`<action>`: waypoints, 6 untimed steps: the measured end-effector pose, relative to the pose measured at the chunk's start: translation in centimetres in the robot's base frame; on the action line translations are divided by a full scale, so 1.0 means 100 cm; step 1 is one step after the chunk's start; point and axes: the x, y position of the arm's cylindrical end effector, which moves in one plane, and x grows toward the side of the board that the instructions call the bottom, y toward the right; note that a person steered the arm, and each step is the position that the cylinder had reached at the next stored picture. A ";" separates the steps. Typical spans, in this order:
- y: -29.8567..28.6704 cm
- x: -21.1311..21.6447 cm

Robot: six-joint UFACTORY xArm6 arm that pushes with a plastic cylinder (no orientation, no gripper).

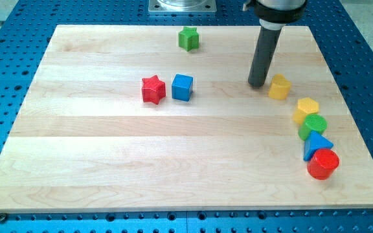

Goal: Place the yellow heart vertically above the yellow hexagon

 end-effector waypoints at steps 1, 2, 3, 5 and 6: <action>0.023 0.011; 0.034 0.024; 0.053 0.024; -0.005 0.005; -0.060 0.119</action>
